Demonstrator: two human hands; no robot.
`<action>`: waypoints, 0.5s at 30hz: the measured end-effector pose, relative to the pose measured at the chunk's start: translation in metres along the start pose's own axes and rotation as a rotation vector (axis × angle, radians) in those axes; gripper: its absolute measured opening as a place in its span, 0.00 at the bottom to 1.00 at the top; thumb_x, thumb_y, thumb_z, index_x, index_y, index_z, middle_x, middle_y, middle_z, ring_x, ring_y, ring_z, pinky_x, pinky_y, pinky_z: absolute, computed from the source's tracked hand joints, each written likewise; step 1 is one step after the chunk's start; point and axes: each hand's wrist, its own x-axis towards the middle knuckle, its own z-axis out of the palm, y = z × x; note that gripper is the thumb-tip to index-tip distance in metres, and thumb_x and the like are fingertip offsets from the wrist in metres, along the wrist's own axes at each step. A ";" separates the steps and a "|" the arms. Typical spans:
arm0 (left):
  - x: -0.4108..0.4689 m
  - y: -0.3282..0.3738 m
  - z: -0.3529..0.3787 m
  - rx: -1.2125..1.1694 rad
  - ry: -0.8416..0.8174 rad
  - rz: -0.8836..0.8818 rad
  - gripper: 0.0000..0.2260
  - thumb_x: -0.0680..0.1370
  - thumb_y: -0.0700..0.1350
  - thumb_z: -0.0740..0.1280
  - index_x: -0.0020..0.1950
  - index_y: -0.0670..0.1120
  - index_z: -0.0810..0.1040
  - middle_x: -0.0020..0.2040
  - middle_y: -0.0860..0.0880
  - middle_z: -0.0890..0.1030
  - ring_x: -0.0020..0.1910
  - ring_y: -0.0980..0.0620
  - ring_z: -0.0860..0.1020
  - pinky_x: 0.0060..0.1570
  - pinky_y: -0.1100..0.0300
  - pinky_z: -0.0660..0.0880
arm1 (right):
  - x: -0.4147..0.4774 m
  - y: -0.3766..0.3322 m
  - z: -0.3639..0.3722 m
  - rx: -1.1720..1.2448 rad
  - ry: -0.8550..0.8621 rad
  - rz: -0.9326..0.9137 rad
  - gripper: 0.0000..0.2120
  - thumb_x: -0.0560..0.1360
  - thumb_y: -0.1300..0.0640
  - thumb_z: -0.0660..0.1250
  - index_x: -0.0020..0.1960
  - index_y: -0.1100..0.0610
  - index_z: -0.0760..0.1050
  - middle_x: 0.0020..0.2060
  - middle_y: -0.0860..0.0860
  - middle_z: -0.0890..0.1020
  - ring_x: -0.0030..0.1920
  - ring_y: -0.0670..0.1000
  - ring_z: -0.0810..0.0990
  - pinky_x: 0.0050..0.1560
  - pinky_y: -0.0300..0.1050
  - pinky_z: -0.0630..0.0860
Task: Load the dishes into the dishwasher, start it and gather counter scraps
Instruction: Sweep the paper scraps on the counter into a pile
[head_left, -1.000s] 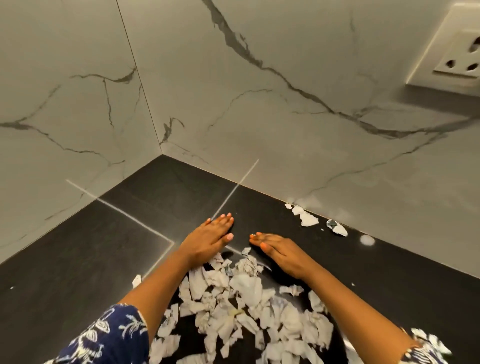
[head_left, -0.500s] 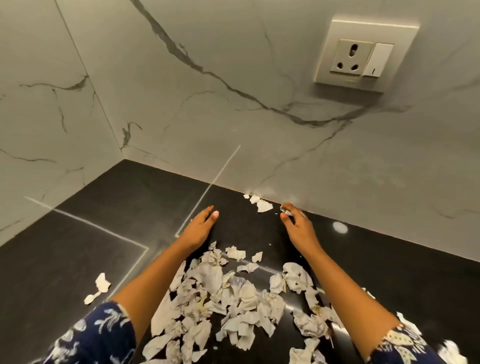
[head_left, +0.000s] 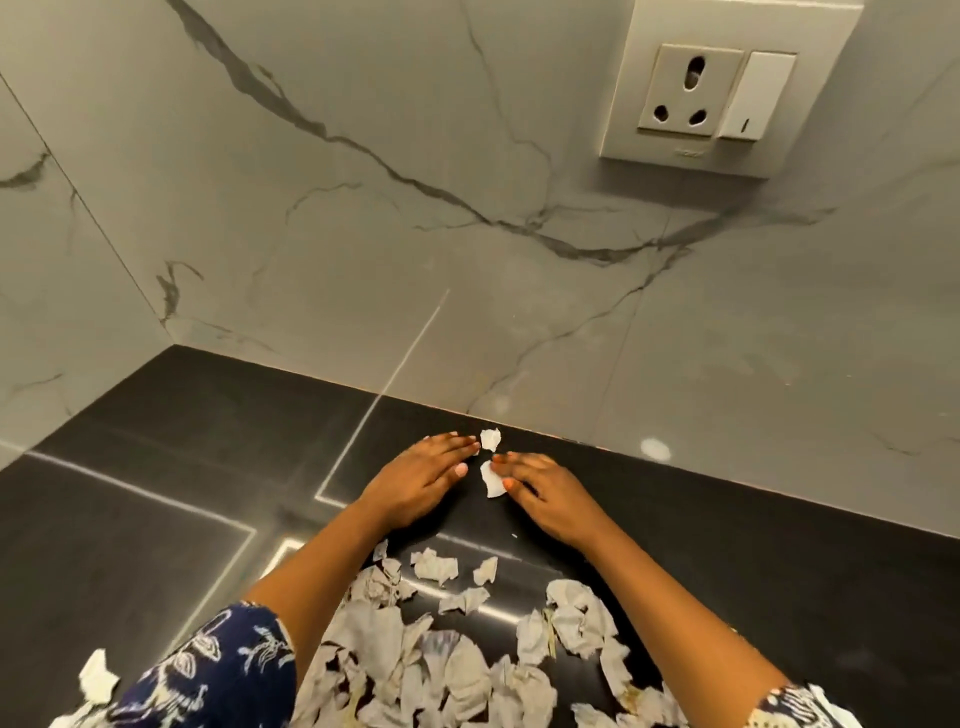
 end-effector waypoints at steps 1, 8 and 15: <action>-0.011 0.008 0.002 -0.015 -0.015 0.005 0.23 0.82 0.57 0.49 0.75 0.50 0.61 0.75 0.53 0.61 0.74 0.61 0.53 0.70 0.66 0.44 | -0.012 -0.006 0.000 0.024 -0.017 -0.003 0.16 0.80 0.56 0.58 0.67 0.54 0.73 0.66 0.48 0.74 0.69 0.46 0.66 0.68 0.34 0.56; -0.094 0.060 0.016 -0.259 -0.161 -0.039 0.21 0.82 0.56 0.48 0.74 0.55 0.62 0.73 0.62 0.59 0.73 0.66 0.52 0.75 0.55 0.46 | -0.094 -0.037 -0.004 0.198 -0.225 0.050 0.15 0.81 0.53 0.56 0.65 0.51 0.75 0.67 0.46 0.73 0.69 0.39 0.63 0.73 0.42 0.51; -0.160 0.054 -0.022 -0.442 0.246 -0.263 0.19 0.79 0.59 0.52 0.69 0.59 0.67 0.72 0.54 0.66 0.73 0.54 0.62 0.75 0.48 0.47 | -0.070 -0.051 -0.027 0.439 0.017 0.217 0.14 0.80 0.53 0.59 0.60 0.56 0.78 0.64 0.51 0.76 0.66 0.47 0.71 0.71 0.48 0.64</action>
